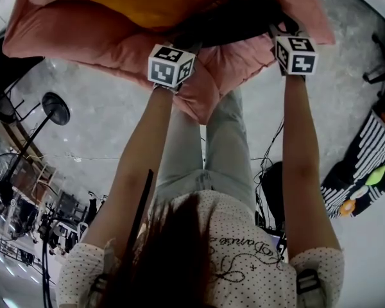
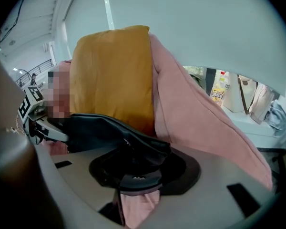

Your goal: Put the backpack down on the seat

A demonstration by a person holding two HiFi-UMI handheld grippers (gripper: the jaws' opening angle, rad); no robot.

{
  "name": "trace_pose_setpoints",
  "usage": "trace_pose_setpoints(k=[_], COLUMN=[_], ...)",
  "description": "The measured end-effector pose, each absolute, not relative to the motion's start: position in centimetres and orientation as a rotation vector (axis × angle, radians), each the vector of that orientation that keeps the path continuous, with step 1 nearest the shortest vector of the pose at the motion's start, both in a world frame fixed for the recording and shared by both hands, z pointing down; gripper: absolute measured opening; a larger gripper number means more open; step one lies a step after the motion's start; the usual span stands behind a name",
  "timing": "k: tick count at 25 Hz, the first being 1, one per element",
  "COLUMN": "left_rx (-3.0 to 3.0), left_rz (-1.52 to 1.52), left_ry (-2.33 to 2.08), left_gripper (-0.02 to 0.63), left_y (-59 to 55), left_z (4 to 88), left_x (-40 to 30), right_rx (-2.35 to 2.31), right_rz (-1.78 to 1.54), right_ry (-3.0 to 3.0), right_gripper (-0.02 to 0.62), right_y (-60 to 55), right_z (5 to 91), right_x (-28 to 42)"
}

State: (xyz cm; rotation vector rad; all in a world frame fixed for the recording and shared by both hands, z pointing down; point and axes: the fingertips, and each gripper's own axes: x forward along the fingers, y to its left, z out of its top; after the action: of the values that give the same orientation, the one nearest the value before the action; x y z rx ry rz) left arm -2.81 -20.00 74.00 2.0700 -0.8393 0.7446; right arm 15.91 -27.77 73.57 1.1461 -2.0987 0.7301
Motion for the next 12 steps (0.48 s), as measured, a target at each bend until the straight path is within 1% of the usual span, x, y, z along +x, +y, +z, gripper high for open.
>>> trace_pose_setpoints(k=[3,6,7,8,9,12], left_rx=[2.092,2.105,2.110,2.119,2.132,2.169], left_rz=[0.744,0.707,0.688,0.676,0.671,0.683], left_ry=[-0.846,-0.869,-0.868,-0.865,-0.862,-0.858], left_gripper=[0.031,0.087,0.106,0.122,0.134,0.152], left_y=[-19.7,-19.7,-19.7,-19.6,-19.6,-19.4], left_z=[73.8,72.9,72.5,72.1,71.7,70.6], left_x=[-2.9,-2.9,-2.7,-2.6,-2.5,-2.6], right_rx=[1.136,1.134,1.132,1.128,1.123,1.114], right_rz=[0.747,0.759,0.768,0.781,0.796,0.803], right_ry=[-2.090,-2.077,-2.074,-2.075,-2.075,-2.061], right_gripper=[0.164,0.175,0.189,0.229,0.294,0.310], right_y=[-27.4,-27.0,-26.8,-26.6,-26.4,-25.9], right_z=[73.7,73.7,73.6,73.6,73.6,73.5], right_x=[16.0,16.2,16.3,16.3,16.3,16.0])
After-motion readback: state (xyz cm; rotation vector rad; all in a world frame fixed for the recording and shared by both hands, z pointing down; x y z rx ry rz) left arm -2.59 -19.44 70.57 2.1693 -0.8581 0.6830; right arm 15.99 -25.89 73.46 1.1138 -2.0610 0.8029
